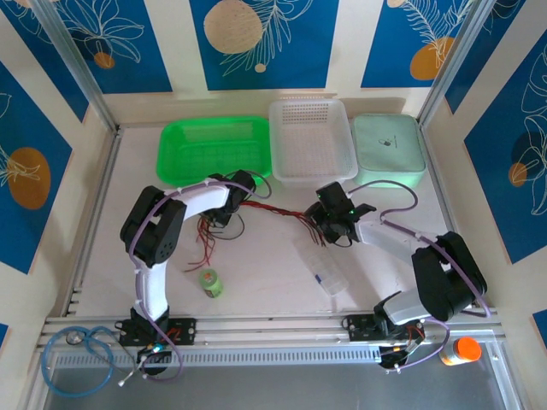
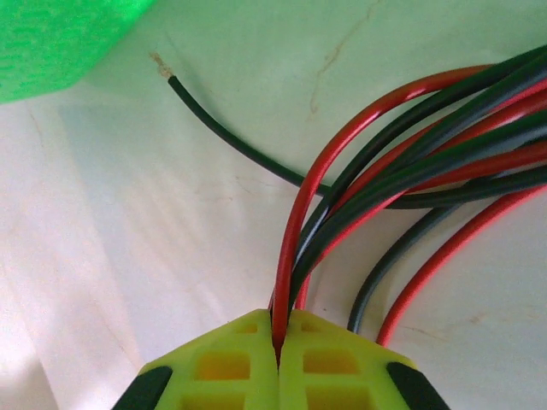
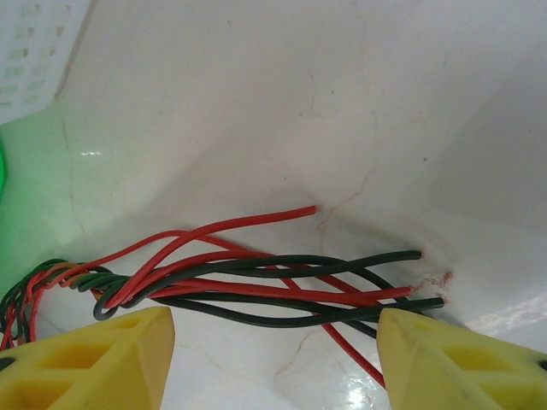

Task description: Untangle the cables

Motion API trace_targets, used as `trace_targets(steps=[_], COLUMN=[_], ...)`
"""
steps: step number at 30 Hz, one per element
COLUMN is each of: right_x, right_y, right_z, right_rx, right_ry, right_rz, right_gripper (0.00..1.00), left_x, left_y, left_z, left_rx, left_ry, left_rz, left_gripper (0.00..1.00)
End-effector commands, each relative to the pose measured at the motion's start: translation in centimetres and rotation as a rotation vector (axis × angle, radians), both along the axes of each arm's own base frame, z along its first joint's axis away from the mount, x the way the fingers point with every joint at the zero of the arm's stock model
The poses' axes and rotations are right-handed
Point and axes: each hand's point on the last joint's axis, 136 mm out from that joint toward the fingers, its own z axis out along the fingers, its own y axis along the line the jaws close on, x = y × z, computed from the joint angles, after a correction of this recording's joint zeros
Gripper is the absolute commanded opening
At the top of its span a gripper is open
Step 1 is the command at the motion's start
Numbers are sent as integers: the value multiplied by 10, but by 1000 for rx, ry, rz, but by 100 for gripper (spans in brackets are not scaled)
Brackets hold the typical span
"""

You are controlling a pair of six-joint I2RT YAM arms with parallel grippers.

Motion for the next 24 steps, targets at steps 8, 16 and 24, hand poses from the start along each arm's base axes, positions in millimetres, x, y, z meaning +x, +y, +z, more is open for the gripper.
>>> trace_targets(steps=[8, 16, 24], right_x=[-9, -13, 17], right_y=[23, 39, 51], right_z=[-1, 4, -11], right_rx=[247, 357, 356], right_ry=[130, 205, 205], right_rz=[-289, -374, -383], right_gripper=[72, 74, 74], left_x=[19, 17, 14], left_y=[-3, -3, -1], left_z=[29, 31, 31], left_rx=[14, -8, -13], left_ry=[-91, -113, -123], left_rz=[-64, -63, -66], left_gripper=[3, 2, 1])
